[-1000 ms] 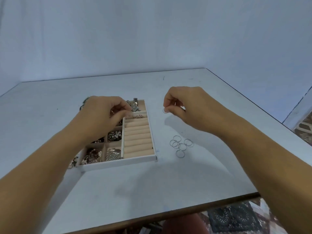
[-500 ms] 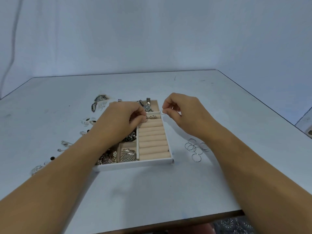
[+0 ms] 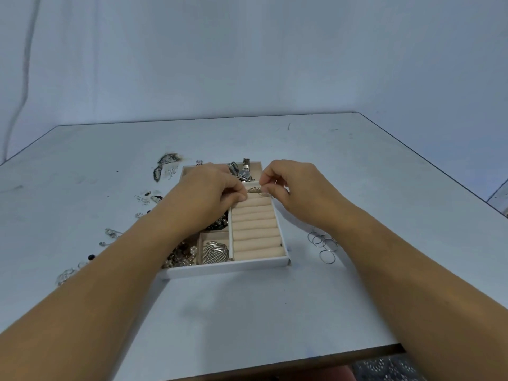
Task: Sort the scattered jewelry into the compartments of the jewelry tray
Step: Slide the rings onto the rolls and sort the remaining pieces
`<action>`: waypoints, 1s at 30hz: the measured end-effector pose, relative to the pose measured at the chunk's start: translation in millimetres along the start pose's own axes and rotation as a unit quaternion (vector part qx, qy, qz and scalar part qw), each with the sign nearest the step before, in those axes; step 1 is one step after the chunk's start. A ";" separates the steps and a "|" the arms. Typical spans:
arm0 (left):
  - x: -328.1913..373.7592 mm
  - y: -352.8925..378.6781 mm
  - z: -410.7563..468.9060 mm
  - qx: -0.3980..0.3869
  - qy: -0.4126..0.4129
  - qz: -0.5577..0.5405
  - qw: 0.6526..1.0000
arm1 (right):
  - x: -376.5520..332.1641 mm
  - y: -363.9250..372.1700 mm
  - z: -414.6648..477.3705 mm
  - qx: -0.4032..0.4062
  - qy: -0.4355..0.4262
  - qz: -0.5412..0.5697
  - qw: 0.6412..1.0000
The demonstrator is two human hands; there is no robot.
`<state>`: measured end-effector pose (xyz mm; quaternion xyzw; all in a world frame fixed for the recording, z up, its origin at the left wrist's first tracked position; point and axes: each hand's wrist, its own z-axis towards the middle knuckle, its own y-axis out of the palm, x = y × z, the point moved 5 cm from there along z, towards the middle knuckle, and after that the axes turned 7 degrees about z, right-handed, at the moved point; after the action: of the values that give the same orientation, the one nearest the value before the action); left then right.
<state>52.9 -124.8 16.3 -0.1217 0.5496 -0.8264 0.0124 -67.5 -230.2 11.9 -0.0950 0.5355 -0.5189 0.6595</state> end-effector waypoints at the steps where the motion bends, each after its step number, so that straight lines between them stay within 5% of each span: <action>1: -0.1 -0.2 -0.6 -0.001 0.000 -0.003 1.000 | -0.3 1.1 0.3 -0.002 0.000 -0.002 1.000; 7: -14.4 -17.9 -18.3 -0.011 -0.029 -0.034 0.999 | -2.9 3.3 2.4 -0.006 -0.008 -0.015 1.000; 13: -17.8 -13.8 -43.1 -0.177 -0.031 0.017 0.983 | -4.0 4.5 3.3 -0.006 -0.020 -0.012 1.000; 30: -20.8 -1.5 -63.4 -0.146 -0.051 0.007 0.988 | -3.9 12.9 8.1 -0.049 -0.031 -0.068 0.996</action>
<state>59.7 -63.6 -9.5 -0.1603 0.6638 -0.7300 0.0283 -53.0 -224.9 8.8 -0.1797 0.5319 -0.5323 0.6336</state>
